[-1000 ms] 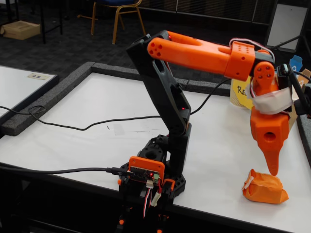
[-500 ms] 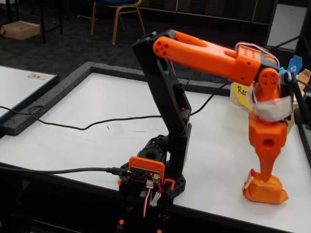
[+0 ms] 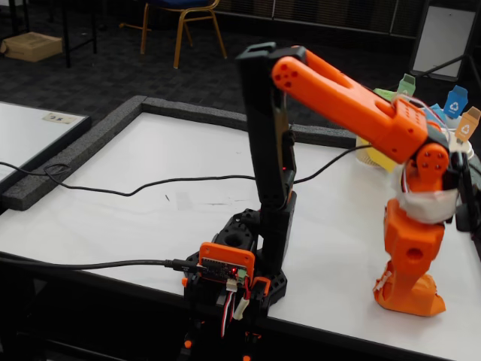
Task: Sort rubbish by color.
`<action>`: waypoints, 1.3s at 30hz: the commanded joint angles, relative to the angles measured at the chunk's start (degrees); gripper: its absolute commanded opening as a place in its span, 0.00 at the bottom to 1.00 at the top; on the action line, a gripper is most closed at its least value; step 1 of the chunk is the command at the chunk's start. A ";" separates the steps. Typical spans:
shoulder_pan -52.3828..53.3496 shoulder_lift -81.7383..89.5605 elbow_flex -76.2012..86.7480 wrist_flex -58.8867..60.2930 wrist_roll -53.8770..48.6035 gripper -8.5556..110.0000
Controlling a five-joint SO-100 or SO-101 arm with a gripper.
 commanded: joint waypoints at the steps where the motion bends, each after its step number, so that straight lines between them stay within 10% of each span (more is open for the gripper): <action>1: 1.58 -1.85 -7.03 -3.25 -2.37 0.18; 39: -25.31 27.95 -14.41 -8.26 10.90 0.07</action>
